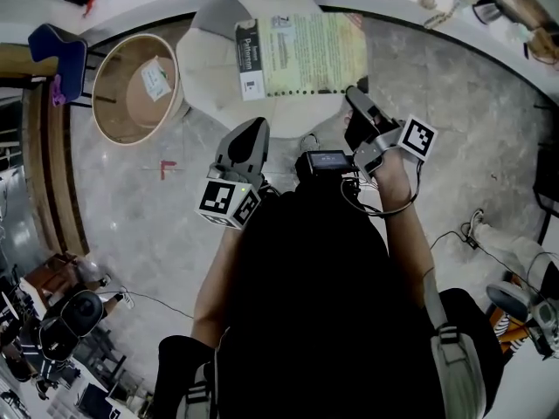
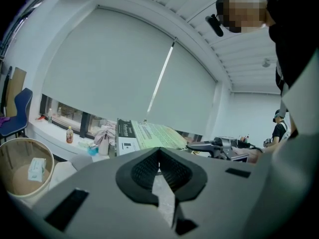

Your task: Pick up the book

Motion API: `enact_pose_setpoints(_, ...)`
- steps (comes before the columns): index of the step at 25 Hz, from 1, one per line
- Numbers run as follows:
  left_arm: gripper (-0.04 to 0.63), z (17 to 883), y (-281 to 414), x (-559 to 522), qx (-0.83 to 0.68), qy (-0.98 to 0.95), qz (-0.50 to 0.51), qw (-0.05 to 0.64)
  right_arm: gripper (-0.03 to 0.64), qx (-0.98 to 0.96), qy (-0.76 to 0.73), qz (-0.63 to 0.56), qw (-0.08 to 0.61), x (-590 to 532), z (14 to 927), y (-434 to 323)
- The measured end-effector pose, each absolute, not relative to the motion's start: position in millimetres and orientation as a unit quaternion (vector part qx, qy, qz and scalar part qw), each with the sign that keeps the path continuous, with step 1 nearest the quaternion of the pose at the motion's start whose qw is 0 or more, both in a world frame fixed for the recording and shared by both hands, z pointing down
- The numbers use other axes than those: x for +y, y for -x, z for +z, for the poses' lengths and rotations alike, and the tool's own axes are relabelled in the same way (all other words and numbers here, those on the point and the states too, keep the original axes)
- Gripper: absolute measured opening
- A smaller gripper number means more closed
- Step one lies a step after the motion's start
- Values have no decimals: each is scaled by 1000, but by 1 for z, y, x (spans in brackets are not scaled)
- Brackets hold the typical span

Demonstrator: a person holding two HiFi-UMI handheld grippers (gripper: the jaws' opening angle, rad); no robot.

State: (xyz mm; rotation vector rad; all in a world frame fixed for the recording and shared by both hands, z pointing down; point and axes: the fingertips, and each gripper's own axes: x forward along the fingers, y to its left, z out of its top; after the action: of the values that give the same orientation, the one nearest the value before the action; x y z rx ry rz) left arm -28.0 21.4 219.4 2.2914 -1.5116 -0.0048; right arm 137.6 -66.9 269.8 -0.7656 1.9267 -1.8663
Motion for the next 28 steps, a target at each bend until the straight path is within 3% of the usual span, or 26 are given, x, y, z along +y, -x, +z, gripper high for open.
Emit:
enact_pose_setpoints(11, 14, 222, 77, 146, -533, -821, -11, 205, 163, 677, 282, -657, 177, 56, 263, -93)
enact_pose_setpoints(18, 14, 225, 120, 209, -532, -818, -26, 218, 163, 656, 292, -660, 222, 128, 259, -74)
enact_pose_setpoints(28, 14, 231, 109, 271, -478, -850, -12, 221, 163, 644, 332, -639, 259, 210, 249, -103)
